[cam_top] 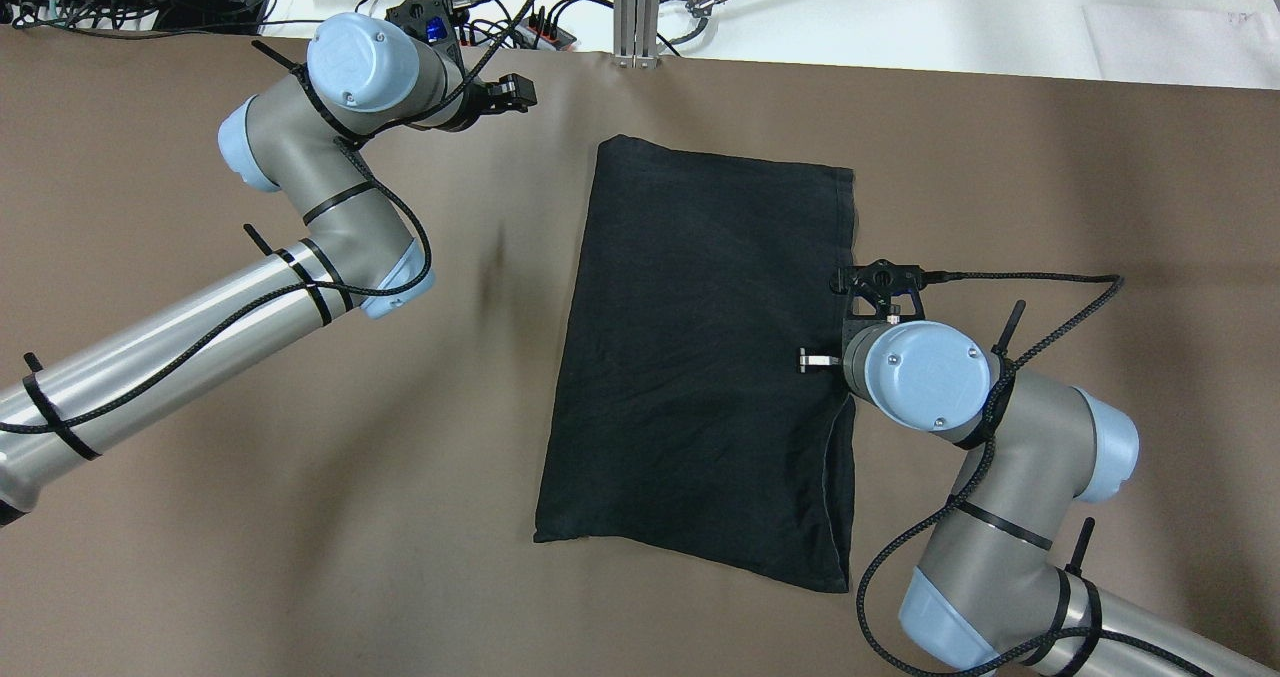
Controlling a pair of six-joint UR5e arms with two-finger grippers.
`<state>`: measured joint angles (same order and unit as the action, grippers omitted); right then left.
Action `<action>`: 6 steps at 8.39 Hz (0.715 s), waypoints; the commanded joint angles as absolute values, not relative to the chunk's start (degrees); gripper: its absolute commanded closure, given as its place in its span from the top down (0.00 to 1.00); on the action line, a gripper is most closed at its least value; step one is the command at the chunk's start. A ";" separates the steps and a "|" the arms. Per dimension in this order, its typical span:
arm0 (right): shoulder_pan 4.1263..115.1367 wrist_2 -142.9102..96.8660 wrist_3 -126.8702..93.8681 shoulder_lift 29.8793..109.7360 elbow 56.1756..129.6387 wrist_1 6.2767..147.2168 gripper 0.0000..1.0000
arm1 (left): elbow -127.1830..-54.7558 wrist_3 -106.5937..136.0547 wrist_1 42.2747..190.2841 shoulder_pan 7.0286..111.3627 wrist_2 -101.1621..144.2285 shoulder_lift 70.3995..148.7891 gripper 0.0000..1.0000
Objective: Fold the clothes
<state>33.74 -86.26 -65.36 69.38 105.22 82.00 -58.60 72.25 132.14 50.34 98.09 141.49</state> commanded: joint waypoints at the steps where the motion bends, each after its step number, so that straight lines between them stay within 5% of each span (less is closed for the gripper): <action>1: 34.81 -87.35 -66.26 68.39 105.20 79.37 0.95 | -58.54 72.25 132.10 50.27 98.09 141.50 0.94; 6: 31.39 -92.02 -80.23 68.81 105.03 62.96 0.94 | -58.54 72.16 132.19 50.27 98.17 141.68 0.94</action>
<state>33.71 -90.61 -77.15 67.77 104.99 68.53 -58.54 72.24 132.15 50.30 98.09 141.65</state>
